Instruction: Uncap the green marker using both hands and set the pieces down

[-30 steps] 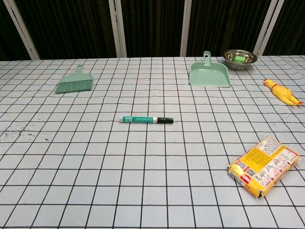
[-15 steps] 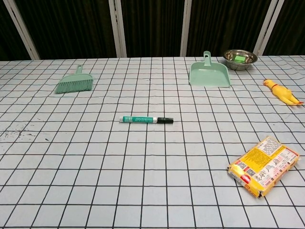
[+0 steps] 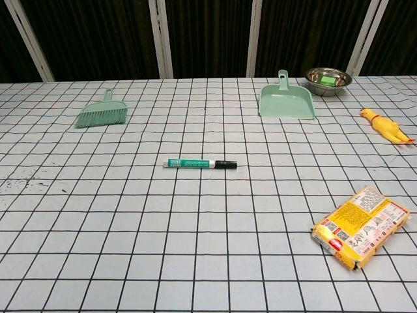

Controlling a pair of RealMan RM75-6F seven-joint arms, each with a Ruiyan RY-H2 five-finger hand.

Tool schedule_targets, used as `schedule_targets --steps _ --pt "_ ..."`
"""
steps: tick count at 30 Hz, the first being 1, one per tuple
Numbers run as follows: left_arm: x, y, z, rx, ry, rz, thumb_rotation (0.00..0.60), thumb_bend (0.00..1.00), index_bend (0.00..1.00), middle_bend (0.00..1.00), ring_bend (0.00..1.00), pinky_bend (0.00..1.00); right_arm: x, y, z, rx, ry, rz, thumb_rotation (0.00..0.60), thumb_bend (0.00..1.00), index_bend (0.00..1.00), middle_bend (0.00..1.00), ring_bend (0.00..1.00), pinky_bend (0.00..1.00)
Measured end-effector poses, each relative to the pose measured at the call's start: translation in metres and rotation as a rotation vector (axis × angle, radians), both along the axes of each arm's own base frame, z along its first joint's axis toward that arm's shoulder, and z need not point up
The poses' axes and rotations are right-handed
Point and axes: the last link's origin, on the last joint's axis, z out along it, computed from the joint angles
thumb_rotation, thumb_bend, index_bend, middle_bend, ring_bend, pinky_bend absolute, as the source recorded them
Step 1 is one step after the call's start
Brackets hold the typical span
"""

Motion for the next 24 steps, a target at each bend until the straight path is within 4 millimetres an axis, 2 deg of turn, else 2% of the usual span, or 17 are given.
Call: schedule_targets --steps 6,10,17,20,24 --pt "0.016 0.047 -0.005 -0.009 0.087 0.036 0.600 0.33 0.16 0.02 0.00 0.00 -0.007 -0.005 0.005 -0.022 -0.030 -0.040 0.600 0.07 0.07 0.00 0.00 0.00" --pt "0.031 0.083 -0.016 -0.011 0.139 0.055 0.600 0.33 0.16 0.02 0.00 0.00 -0.010 -0.008 0.009 -0.031 -0.048 -0.062 0.600 0.07 0.07 0.00 0.00 0.00" --pt "0.078 0.151 -0.049 -0.022 0.105 0.004 0.600 0.33 0.19 0.02 0.00 0.00 -0.013 -0.012 0.022 -0.063 -0.047 -0.078 0.600 0.07 0.07 0.00 0.00 0.00" --pt "0.094 0.170 -0.067 -0.040 0.067 -0.016 0.600 0.33 0.20 0.02 0.00 0.00 -0.015 -0.012 0.026 -0.078 -0.042 -0.075 0.600 0.07 0.07 0.00 0.00 0.00" --pt "0.110 0.186 -0.090 -0.084 0.020 -0.006 0.600 0.33 0.24 0.02 0.00 0.00 -0.016 -0.010 0.029 -0.090 -0.036 -0.062 0.600 0.07 0.07 0.00 0.00 0.00"
